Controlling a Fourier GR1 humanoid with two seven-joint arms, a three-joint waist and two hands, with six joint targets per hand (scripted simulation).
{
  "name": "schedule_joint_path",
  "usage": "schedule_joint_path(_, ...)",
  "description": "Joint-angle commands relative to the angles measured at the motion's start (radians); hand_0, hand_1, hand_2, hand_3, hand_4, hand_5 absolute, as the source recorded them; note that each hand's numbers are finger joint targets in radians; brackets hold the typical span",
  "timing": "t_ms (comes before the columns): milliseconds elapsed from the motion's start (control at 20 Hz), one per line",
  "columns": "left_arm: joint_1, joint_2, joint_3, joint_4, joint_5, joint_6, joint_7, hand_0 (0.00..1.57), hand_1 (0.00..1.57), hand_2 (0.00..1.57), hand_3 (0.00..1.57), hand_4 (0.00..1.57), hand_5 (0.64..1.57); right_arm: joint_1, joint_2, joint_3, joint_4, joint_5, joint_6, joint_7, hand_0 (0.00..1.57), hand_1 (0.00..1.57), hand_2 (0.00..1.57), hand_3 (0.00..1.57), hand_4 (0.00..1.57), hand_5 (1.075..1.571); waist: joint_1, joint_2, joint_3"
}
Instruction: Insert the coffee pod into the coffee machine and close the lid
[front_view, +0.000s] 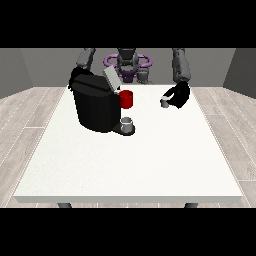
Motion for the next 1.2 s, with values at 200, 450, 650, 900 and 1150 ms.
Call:
schedule_joint_path(200,-0.121,-0.005,-0.003,-0.080,0.015,-0.139,0.025,1.24,1.24,1.33,1.32,0.53,1.571,-0.037,-0.019,-0.029,0.103,-0.008,0.014,-0.030,0.00,0.00,0.00,0.00,0.49,1.571,0.021,-0.021,-0.0001)
schedule_joint_path(450,-0.167,-0.008,0.001,-0.105,-0.001,-0.169,0.071,1.26,1.26,1.33,1.29,0.54,1.571,-0.078,-0.028,-0.047,0.129,-0.022,0.018,-0.029,0.00,0.00,0.00,0.00,0.44,1.571,0.013,-0.018,-0.0001)
schedule_joint_path(650,-0.251,0.009,0.042,-0.077,0.017,-0.185,0.121,1.23,1.23,1.32,1.29,0.57,1.571,-0.059,0.027,0.040,0.065,0.017,0.014,-0.028,0.00,0.00,0.00,0.00,0.49,1.571,-0.057,-0.020,-0.0004)
schedule_joint_path(900,-0.311,0.017,0.039,-0.101,-0.010,-0.172,0.152,1.26,1.26,1.33,1.28,0.54,1.571,-0.048,0.027,0.034,0.079,0.007,0.009,-0.041,0.00,0.00,0.00,0.00,0.50,1.571,-0.073,-0.007,-0.0001)
schedule_joint_path(1150,-0.435,0.041,0.098,-0.074,0.022,-0.200,0.236,1.27,1.27,1.31,1.24,0.51,1.571,-0.095,0.021,0.060,0.027,-0.001,0.037,-0.002,0.00,0.00,0.00,0.00,0.52,1.571,-0.141,0.020,0.0000)
